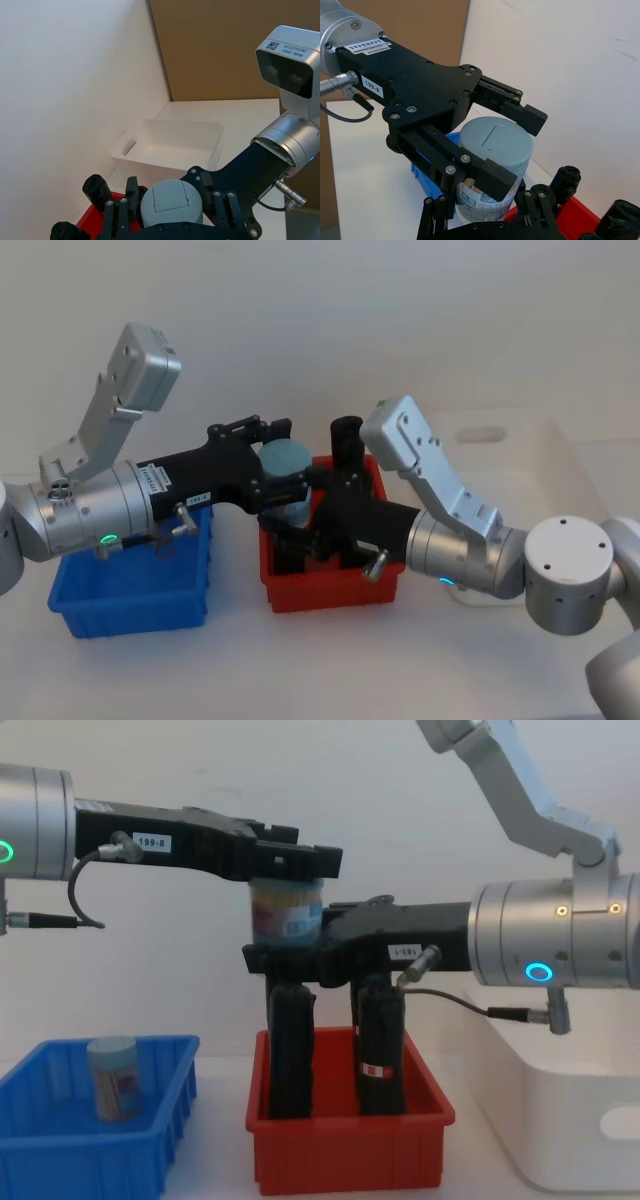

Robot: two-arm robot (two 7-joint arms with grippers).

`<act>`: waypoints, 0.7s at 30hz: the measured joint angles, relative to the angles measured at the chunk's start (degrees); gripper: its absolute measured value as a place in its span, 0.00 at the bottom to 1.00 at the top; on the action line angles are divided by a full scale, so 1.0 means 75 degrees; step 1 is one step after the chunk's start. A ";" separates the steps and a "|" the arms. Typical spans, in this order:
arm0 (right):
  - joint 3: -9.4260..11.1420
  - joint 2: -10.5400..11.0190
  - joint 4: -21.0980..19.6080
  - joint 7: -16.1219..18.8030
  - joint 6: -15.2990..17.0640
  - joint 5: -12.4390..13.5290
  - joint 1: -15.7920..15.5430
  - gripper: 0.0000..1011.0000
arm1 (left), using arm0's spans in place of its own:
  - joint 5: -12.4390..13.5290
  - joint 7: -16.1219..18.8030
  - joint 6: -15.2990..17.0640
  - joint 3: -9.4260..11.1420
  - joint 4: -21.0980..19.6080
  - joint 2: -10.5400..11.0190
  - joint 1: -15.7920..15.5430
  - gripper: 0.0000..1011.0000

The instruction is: Pick the cotton swabs from the blue box and place them into the white box.

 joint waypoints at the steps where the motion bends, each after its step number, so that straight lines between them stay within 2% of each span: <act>1: -0.0006 -0.0002 0.0002 0.0002 0.0000 -0.0001 0.0005 0.66 | 0.0000 0.0000 0.0000 0.0000 0.0000 0.0000 0.0000 0.76; 2: -0.0010 -0.0002 0.0005 0.0005 -0.0001 -0.0004 0.0008 0.66 | 0.0000 0.0000 0.0000 0.0001 0.0000 0.0000 0.0000 0.81; 5: -0.0025 0.0000 0.0007 0.0005 -0.0001 -0.0013 0.0020 0.66 | 0.0000 0.0000 0.0000 0.0001 0.0000 0.0000 0.0000 0.86; 9: -0.0038 0.0021 -0.0008 -0.0021 0.0024 -0.0022 0.0020 0.66 | 0.0000 0.0000 0.0000 0.0001 0.0000 0.0000 0.0000 0.99; 21: 0.0019 0.0204 -0.0303 -0.0453 0.0190 0.0048 -0.0156 0.66 | 0.0000 0.0000 0.0000 0.0001 0.0000 0.0000 0.0000 0.99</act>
